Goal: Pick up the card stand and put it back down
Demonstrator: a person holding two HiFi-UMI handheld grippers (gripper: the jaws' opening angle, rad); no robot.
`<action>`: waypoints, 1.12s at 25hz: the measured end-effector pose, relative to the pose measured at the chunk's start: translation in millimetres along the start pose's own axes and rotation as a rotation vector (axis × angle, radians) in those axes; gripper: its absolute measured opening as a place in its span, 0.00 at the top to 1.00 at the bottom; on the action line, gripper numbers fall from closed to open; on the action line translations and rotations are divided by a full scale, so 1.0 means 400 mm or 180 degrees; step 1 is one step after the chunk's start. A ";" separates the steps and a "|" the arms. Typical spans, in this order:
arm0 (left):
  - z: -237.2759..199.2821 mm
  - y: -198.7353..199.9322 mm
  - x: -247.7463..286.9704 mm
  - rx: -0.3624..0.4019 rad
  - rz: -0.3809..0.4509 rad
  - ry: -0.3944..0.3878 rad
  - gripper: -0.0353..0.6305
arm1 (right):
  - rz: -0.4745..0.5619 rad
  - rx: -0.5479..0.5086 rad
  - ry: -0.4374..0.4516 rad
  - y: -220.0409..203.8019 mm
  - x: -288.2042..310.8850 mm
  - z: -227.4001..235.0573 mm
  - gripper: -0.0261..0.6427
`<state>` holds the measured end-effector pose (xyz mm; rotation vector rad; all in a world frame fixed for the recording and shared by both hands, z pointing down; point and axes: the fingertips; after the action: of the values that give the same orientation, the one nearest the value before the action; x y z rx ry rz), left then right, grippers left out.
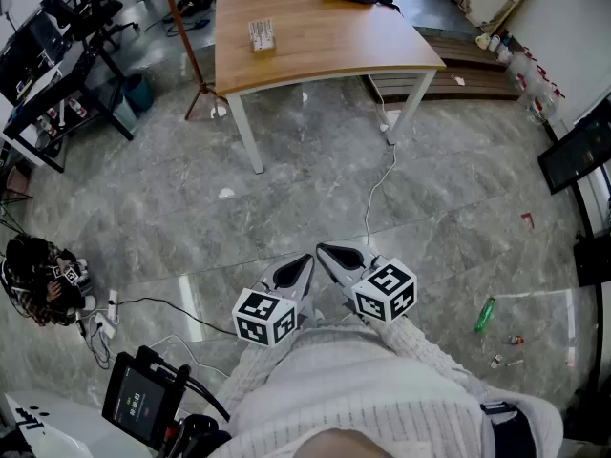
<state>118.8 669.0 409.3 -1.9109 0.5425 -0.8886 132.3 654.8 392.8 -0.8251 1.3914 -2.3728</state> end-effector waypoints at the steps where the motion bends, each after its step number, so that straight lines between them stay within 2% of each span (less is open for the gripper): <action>1: -0.007 0.007 0.008 0.0008 0.0009 0.0000 0.94 | 0.0009 0.0018 -0.0006 0.003 0.003 0.011 0.96; 7: -0.066 0.028 0.069 -0.0020 0.0018 0.0010 0.94 | 0.0046 0.0061 -0.0020 0.032 0.050 0.081 0.96; 11: -0.159 0.061 0.131 -0.0010 0.0002 0.0018 0.94 | 0.0033 0.0040 -0.0039 0.072 0.128 0.150 0.96; 15: -0.285 0.147 0.201 0.0029 0.0040 0.0023 0.94 | 0.0036 0.0039 -0.0071 0.141 0.237 0.229 0.96; 23: -0.554 0.374 0.328 0.0119 0.0065 -0.0059 0.94 | 0.0139 0.0030 -0.0249 0.382 0.469 0.406 0.96; 28: -0.675 0.439 0.396 0.0139 0.0093 -0.0053 0.94 | 0.0171 0.0084 -0.0311 0.436 0.572 0.478 0.96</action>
<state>11.9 326.9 394.2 -1.8650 0.5355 -0.8584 53.6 318.4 391.4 -0.8731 1.3245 -2.2737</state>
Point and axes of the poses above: the fingertips, and each gripper's own axes: x forward along the fingers, z to its right, y out of its top, and after that the axes turned 4 degrees about x, right-handed
